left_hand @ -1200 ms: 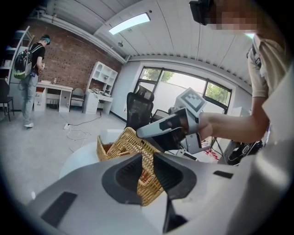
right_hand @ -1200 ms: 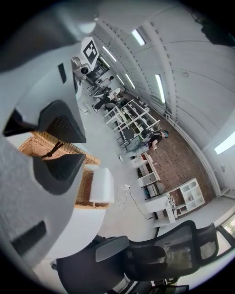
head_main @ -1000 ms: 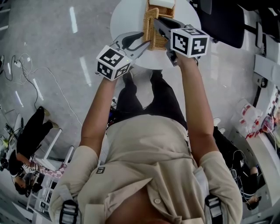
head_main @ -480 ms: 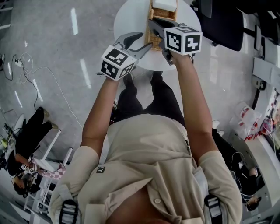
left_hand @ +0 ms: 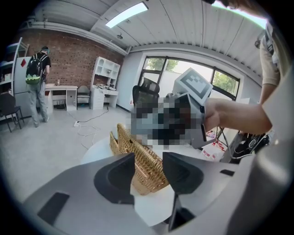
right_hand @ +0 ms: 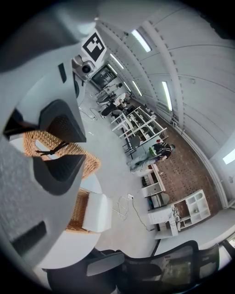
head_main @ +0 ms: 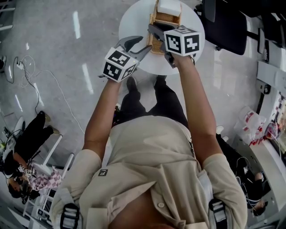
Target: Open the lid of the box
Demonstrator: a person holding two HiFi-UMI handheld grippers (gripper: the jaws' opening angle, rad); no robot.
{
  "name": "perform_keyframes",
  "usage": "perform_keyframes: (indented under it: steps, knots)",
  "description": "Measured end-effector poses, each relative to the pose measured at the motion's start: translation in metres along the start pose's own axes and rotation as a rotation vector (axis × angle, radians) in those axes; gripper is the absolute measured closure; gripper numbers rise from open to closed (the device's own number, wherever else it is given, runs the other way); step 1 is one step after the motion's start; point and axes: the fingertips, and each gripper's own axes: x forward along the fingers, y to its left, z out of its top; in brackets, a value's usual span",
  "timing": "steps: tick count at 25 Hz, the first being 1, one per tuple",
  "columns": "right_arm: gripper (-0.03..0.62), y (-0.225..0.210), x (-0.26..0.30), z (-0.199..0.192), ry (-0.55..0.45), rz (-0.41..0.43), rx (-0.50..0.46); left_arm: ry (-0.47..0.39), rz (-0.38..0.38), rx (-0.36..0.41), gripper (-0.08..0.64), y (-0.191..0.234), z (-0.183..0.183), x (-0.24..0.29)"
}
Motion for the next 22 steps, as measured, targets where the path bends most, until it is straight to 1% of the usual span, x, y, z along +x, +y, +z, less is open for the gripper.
perform_keyframes:
  steps: [6, 13, 22]
  knots:
    - [0.523, -0.001, -0.013, 0.005, -0.006, -0.017, -0.007, 0.016, 0.046, -0.005, 0.388, 0.014, -0.007, -0.012]
    - [0.525, 0.001, -0.017, 0.011, -0.005, -0.038, -0.011, 0.079, 0.11, -0.008, 0.431, 0.044, -0.032, -0.023]
    - [0.526, 0.009, -0.023, 0.023, -0.006, -0.057, -0.027, 0.121, 0.117, -0.031, 0.448, 0.063, -0.048, -0.026]
